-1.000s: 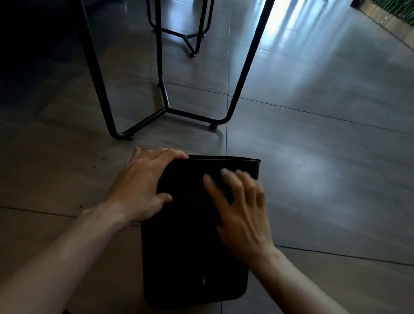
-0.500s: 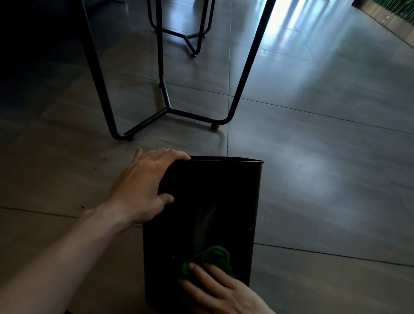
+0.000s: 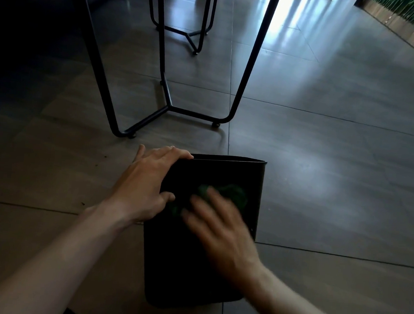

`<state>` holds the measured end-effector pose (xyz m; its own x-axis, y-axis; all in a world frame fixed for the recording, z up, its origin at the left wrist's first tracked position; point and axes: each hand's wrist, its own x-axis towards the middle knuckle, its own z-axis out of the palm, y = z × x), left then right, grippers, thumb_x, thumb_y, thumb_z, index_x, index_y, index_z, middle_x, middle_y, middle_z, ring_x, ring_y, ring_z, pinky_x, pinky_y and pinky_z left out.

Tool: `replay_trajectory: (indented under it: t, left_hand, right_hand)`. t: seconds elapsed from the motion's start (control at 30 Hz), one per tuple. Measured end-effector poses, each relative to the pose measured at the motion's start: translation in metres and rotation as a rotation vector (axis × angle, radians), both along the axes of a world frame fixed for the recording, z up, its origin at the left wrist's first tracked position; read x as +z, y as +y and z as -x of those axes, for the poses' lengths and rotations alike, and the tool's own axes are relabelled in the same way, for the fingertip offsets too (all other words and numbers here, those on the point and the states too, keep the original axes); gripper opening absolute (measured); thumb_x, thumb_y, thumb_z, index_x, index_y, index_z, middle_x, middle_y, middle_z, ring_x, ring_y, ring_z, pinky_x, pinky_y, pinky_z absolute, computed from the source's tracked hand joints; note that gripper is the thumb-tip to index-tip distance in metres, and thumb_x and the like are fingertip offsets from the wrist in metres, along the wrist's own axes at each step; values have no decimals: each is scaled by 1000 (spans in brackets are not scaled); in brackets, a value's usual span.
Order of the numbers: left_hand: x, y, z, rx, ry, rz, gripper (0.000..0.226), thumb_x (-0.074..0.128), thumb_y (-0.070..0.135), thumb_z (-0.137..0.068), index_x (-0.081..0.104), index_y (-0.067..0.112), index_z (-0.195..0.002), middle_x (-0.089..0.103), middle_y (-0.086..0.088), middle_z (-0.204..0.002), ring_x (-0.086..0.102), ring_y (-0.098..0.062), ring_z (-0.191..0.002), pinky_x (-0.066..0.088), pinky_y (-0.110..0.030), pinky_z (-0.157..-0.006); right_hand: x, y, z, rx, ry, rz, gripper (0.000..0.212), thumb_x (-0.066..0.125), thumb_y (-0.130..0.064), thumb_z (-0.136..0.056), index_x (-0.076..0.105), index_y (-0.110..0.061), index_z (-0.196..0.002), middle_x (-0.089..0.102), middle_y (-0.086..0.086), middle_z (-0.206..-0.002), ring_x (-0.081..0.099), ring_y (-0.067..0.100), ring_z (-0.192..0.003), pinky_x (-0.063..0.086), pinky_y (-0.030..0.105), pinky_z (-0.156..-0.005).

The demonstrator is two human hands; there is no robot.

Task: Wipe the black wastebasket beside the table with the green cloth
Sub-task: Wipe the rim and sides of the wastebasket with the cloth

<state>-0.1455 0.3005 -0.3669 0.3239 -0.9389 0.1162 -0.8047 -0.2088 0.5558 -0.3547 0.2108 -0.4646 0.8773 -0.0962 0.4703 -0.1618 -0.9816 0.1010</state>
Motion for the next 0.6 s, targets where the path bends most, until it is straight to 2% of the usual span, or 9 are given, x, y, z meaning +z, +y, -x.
replay_trajectory:
  t: [0.07,0.1,0.17,0.2,0.23,0.3,0.43,0.5,0.6]
  left_hand:
    - [-1,-1,1,-7,1,-5,83,85,11,-69,46,38,-137,51,13,-140,36,-12,-142,6,-56,-124]
    - [-1,-1,1,-15,2,-3,84,85,11,-69,46,39,-137,50,14,-140,34,-11,-143,6,-55,-125]
    - [-2,0,1,-21,1,10,84,85,11,-69,45,41,-137,50,15,-141,31,-9,-145,6,-55,-125]
    - [-2,0,1,-22,-1,15,85,85,11,-68,45,41,-137,50,15,-140,31,-9,-145,6,-55,-125]
    - [-3,0,1,-23,-2,19,85,85,11,-68,45,41,-137,49,17,-139,31,-9,-145,6,-55,-125]
    - [-3,0,2,-29,-3,24,85,86,10,-67,46,40,-136,46,22,-133,33,-9,-144,7,-54,-125]
    - [-2,0,2,-28,7,30,83,80,5,-70,47,39,-138,50,16,-138,32,-9,-144,5,-53,-125]
    - [0,0,2,-25,9,34,82,75,1,-70,47,38,-138,51,13,-140,32,-9,-145,6,-54,-125]
    - [0,0,1,-26,4,19,84,76,1,-71,46,38,-140,50,10,-145,29,-9,-148,5,-54,-125]
  right_hand:
    - [-32,24,30,282,273,239,38,64,-38,-94,52,-33,-130,52,1,-150,43,37,-145,51,46,-109]
    - [-41,33,41,342,412,335,48,70,-49,-89,48,-36,-129,49,-4,-151,43,31,-145,51,39,-109]
    - [-44,32,49,321,583,369,77,75,-66,-78,37,-33,-135,50,-18,-150,43,14,-146,50,26,-108]
    - [-39,28,49,308,584,383,79,77,-66,-77,36,-31,-135,55,-23,-147,45,9,-145,50,25,-108]
    - [-32,24,47,351,521,395,67,76,-57,-83,42,-31,-135,57,-21,-146,45,12,-146,51,29,-108]
    - [-12,7,35,324,282,228,37,66,-33,-98,58,-31,-134,59,-2,-148,41,31,-149,49,43,-111]
    - [41,-24,-10,-208,-182,-224,40,65,-15,-97,63,-20,-138,53,11,-153,36,37,-151,39,52,-117]
    - [45,-18,-25,-325,-232,-260,38,60,-16,-99,61,-19,-137,51,12,-154,33,38,-152,38,55,-117]
    - [0,11,-6,-73,-75,-105,31,58,-20,-104,60,-21,-135,50,12,-154,26,41,-155,39,55,-116]
